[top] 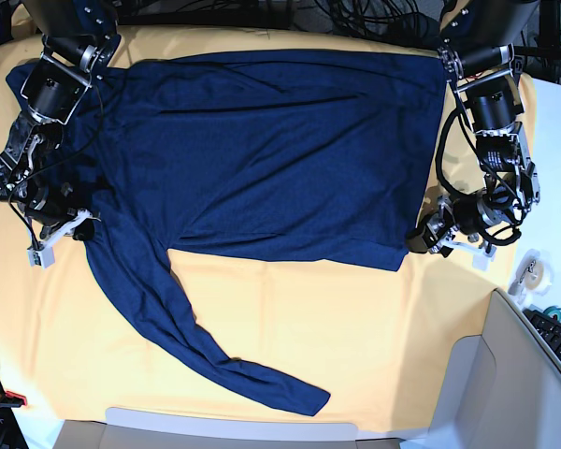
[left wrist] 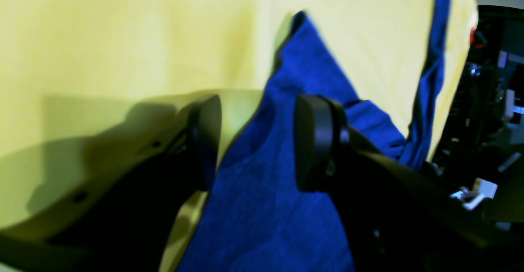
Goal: Fold the T-shirt properly
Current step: 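Move the left gripper down to the shirt's side hem and grasp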
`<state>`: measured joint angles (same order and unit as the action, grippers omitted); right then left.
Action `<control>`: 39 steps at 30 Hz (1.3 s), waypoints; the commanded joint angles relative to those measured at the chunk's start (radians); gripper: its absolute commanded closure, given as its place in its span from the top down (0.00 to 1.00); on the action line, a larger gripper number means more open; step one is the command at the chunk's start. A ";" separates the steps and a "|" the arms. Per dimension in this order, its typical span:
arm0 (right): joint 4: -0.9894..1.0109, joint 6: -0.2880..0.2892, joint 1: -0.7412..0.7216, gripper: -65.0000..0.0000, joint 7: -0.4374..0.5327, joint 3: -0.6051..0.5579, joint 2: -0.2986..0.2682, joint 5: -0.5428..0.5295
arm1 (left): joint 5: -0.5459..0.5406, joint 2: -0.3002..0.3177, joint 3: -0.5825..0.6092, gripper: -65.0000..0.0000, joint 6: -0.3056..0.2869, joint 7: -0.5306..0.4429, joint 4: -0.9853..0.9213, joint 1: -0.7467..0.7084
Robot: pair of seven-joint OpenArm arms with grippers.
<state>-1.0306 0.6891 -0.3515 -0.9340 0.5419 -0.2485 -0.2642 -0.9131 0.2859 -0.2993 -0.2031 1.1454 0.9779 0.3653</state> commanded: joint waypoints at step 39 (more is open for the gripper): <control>0.014 0.009 0.015 0.00 -0.116 -0.004 0.016 0.065 | -0.001 -0.064 0.122 0.11 -0.065 -0.063 0.008 0.085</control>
<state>-1.0306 0.6891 -0.3519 -0.9333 0.5446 -0.2459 -0.2619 -0.8982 0.2108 -0.1764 -0.2558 1.0946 0.9710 0.4213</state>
